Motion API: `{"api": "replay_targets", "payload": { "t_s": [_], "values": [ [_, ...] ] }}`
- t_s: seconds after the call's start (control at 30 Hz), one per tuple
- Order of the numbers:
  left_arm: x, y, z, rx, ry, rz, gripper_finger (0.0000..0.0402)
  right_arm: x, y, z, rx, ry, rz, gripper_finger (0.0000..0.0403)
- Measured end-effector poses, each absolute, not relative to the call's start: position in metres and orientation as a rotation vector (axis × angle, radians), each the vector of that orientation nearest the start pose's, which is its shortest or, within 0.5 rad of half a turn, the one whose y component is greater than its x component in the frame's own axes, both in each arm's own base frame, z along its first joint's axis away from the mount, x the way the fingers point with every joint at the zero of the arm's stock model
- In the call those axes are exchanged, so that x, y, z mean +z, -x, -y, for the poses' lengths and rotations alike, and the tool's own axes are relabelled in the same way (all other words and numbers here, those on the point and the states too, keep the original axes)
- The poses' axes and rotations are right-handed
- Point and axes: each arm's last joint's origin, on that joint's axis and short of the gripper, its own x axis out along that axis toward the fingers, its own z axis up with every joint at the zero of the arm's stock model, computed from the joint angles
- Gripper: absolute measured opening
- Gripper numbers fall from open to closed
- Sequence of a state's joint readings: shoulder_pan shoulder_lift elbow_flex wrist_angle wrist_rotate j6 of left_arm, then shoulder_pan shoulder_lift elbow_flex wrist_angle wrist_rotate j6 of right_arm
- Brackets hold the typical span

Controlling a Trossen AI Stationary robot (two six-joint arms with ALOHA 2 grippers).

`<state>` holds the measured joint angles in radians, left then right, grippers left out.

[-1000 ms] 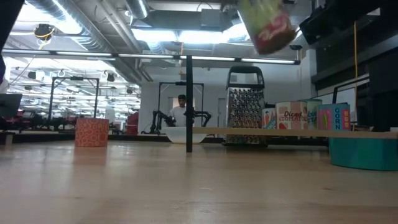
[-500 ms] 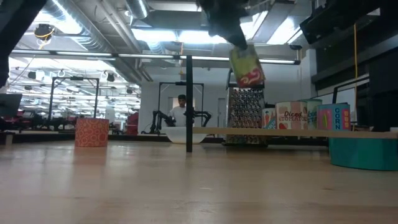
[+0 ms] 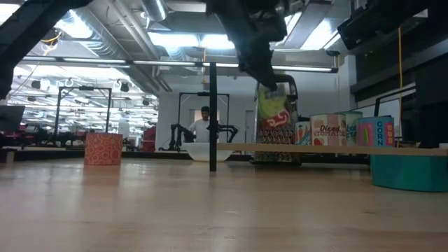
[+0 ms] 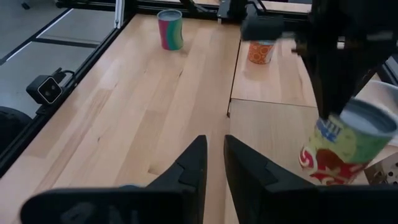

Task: Pick and place cans onto a shelf
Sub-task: Put the canned spaghetti sauce on the shelf

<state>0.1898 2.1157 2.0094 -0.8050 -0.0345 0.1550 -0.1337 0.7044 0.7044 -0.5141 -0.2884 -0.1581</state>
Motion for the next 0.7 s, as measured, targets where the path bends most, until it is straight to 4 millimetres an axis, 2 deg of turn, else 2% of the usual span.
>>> {"api": "replay_targets", "payload": {
  "t_s": [0.2, 0.57, 0.7],
  "values": [
    [0.276, -0.463, -0.093, 0.142, -0.088, -0.930, 0.0011, 0.287, -0.147, 0.011, 0.191, 0.046, -0.490, 0.0060],
    [0.277, -0.465, -0.096, 0.160, -0.121, -0.906, 0.0011, 0.288, -0.147, 0.011, 0.191, 0.046, -0.489, 0.0060],
    [0.267, -0.467, -0.098, 0.158, -0.118, -0.938, 0.0011, 0.288, -0.147, 0.011, 0.191, 0.046, -0.489, 0.0060]
  ]
}}
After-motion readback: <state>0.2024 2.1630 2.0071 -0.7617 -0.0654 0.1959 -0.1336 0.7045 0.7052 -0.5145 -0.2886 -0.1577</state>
